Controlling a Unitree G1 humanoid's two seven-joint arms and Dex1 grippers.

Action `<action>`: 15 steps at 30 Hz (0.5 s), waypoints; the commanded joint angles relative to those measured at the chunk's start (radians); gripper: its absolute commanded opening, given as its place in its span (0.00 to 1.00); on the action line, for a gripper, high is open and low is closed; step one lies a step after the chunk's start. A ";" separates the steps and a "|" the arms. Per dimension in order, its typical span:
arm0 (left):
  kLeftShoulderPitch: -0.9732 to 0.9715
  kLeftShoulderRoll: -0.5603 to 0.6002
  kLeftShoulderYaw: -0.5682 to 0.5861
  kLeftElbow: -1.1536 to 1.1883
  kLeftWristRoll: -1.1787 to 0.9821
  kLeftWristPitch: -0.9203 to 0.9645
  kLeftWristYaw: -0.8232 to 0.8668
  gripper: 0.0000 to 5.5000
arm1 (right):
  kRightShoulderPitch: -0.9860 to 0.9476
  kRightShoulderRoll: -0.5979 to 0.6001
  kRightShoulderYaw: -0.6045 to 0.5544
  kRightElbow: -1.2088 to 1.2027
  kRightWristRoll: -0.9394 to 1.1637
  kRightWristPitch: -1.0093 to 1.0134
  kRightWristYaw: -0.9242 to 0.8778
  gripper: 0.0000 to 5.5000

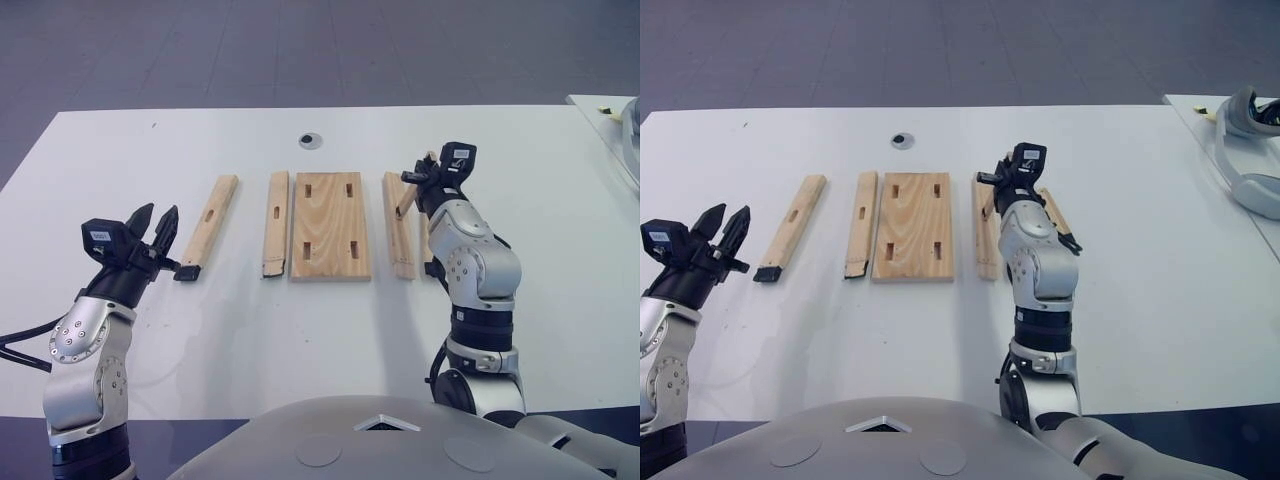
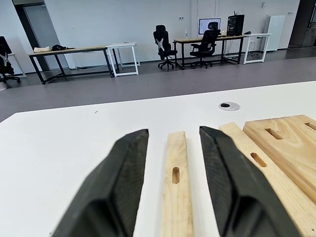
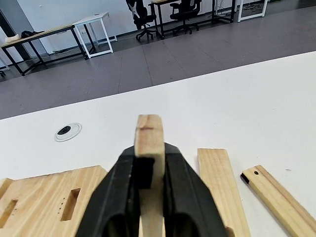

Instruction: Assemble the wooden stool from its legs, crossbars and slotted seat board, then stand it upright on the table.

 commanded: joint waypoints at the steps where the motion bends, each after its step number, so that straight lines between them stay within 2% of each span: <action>1: -0.002 -0.006 -0.012 -0.017 0.010 0.008 0.015 0.34 | 0.026 -0.079 0.074 0.109 -0.055 -0.093 0.102 0.07; 4: 0.010 -0.014 -0.014 -0.022 0.011 0.001 0.018 0.34 | 0.080 -0.131 0.088 0.208 -0.069 -0.204 0.191 0.07; 9: 0.043 -0.033 -0.005 -0.035 0.007 -0.006 0.030 0.34 | 0.160 -0.171 0.018 0.339 -0.003 -0.397 0.339 0.07; 15: 0.051 -0.040 -0.005 -0.036 0.009 -0.015 0.038 0.34 | 0.187 -0.168 0.044 0.344 -0.016 -0.446 0.375 0.07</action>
